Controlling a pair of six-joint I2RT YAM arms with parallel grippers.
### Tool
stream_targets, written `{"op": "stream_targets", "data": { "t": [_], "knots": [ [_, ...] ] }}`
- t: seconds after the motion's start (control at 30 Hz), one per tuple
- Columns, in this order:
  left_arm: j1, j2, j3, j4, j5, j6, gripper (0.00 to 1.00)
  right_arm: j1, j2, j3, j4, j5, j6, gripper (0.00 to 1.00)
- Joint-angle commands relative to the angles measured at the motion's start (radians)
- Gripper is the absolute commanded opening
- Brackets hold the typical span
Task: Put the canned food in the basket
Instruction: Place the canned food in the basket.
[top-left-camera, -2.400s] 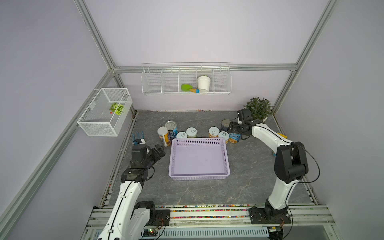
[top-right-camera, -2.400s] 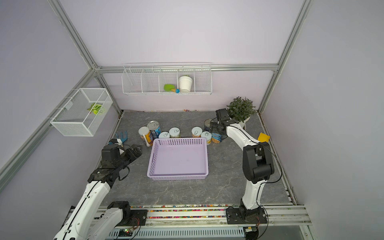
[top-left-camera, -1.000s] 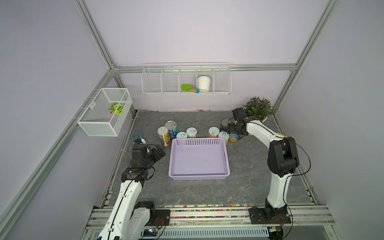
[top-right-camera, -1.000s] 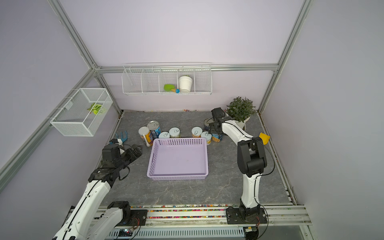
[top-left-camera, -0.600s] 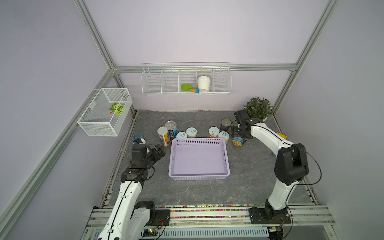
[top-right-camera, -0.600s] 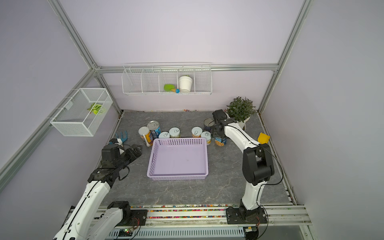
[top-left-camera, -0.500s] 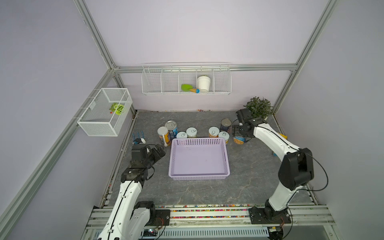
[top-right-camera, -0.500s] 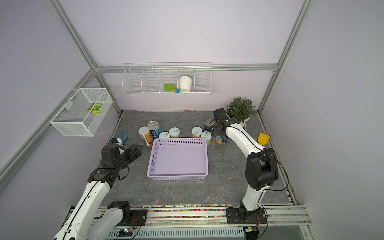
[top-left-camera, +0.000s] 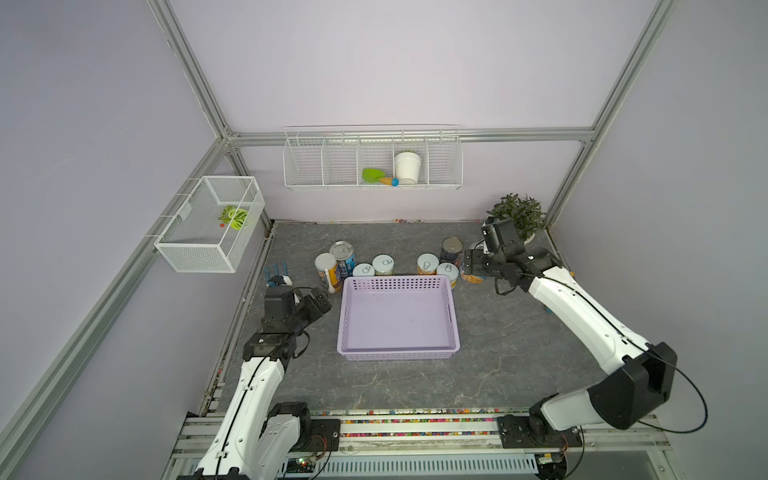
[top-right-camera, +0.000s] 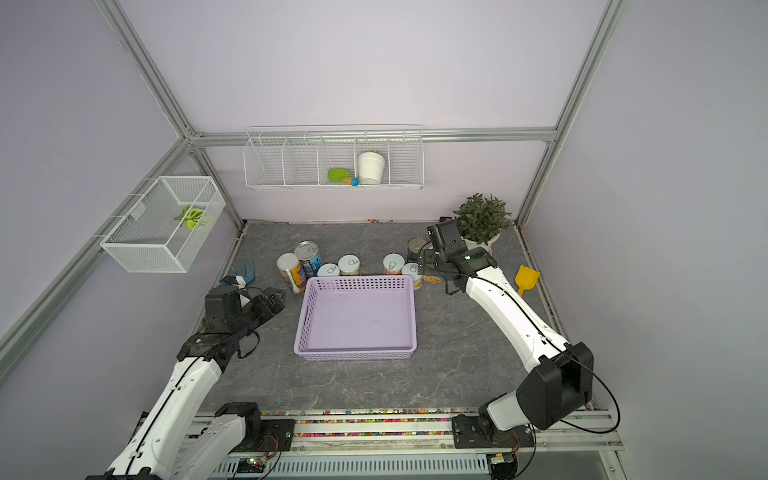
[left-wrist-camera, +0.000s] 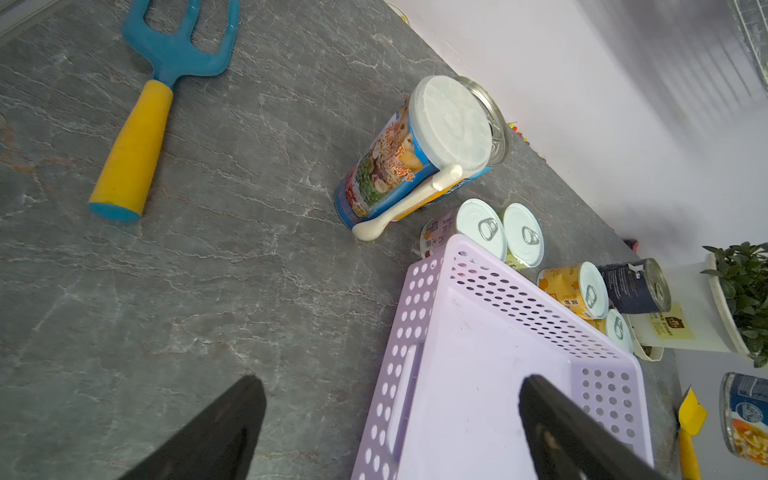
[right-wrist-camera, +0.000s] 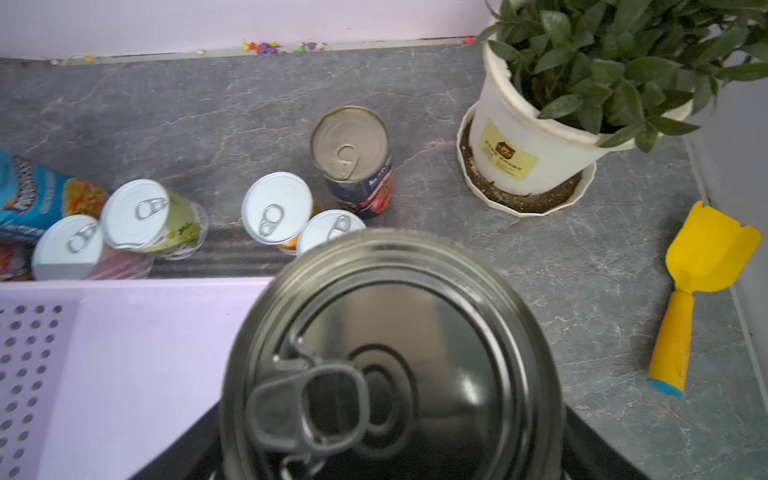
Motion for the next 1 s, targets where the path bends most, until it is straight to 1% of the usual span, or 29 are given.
{"op": "stream_targets", "data": {
  "t": [0.0,0.1,0.27,0.53,0.9,0.97],
  "knots": [
    [-0.005,-0.020,0.027,-0.008,0.005,0.016,1.00,0.051,-0.059,0.011,0.146,-0.036,-0.012,0.46],
    [-0.006,-0.027,0.026,-0.010,0.003,0.014,1.00,0.093,-0.034,0.006,0.165,-0.063,-0.005,0.44],
    [-0.005,-0.022,0.024,-0.008,0.002,0.013,1.00,0.144,0.015,-0.015,0.228,-0.124,0.000,0.44],
    [-0.005,-0.016,0.023,-0.003,-0.002,0.014,1.00,0.180,0.104,-0.011,0.254,-0.119,0.001,0.43],
    [-0.006,-0.015,0.023,-0.004,-0.002,0.013,1.00,0.191,0.223,0.023,0.233,-0.031,-0.002,0.41],
    [-0.006,-0.013,0.023,-0.004,-0.001,0.013,1.00,0.192,0.243,0.028,0.237,-0.030,-0.005,0.41]
  ]
}}
